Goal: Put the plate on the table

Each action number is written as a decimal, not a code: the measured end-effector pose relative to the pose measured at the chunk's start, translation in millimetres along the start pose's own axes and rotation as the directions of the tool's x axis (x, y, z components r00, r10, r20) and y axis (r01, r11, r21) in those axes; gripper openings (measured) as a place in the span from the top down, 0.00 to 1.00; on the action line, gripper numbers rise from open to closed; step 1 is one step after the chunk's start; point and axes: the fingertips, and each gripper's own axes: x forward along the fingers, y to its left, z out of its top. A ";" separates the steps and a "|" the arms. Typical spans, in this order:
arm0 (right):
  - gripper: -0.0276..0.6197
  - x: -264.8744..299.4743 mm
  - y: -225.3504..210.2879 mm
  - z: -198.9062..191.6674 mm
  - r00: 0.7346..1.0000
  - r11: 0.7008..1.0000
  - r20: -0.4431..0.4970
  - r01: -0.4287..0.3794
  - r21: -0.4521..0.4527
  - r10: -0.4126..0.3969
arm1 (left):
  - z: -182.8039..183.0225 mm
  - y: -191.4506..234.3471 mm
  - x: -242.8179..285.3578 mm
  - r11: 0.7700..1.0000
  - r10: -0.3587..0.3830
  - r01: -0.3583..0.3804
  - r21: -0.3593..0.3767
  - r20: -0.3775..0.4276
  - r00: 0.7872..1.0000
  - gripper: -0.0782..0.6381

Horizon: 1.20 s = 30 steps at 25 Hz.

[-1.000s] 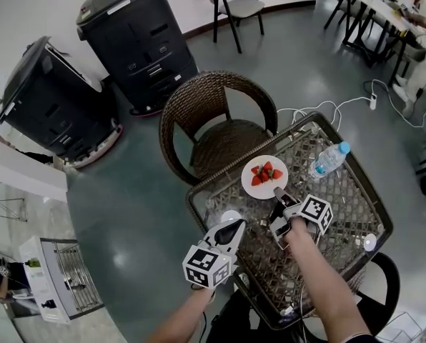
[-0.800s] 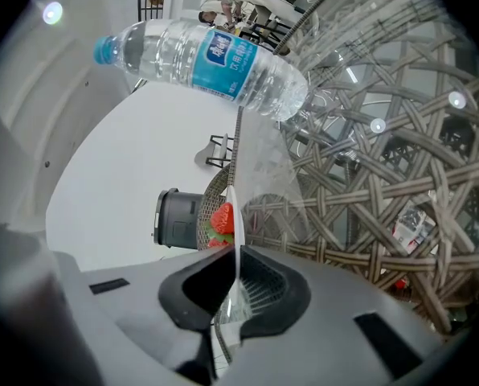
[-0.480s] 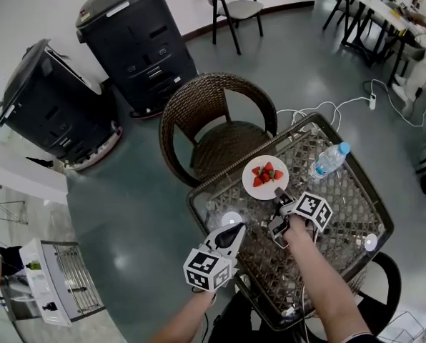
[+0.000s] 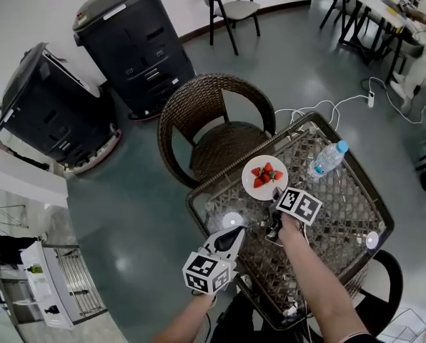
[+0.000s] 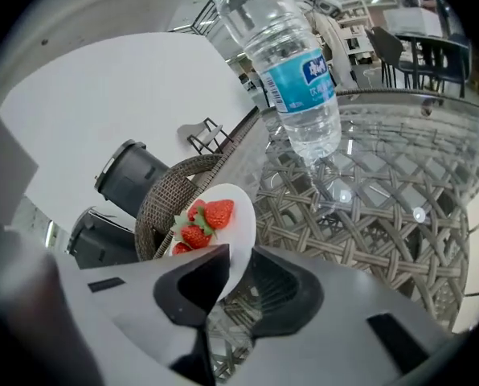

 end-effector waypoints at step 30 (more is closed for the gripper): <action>0.95 -208.4 100.1 27.5 0.850 0.715 0.166 -0.296 -0.633 0.499 | 78.1 -90.9 -31.4 0.986 -0.118 0.100 0.137 0.134 0.984 0.88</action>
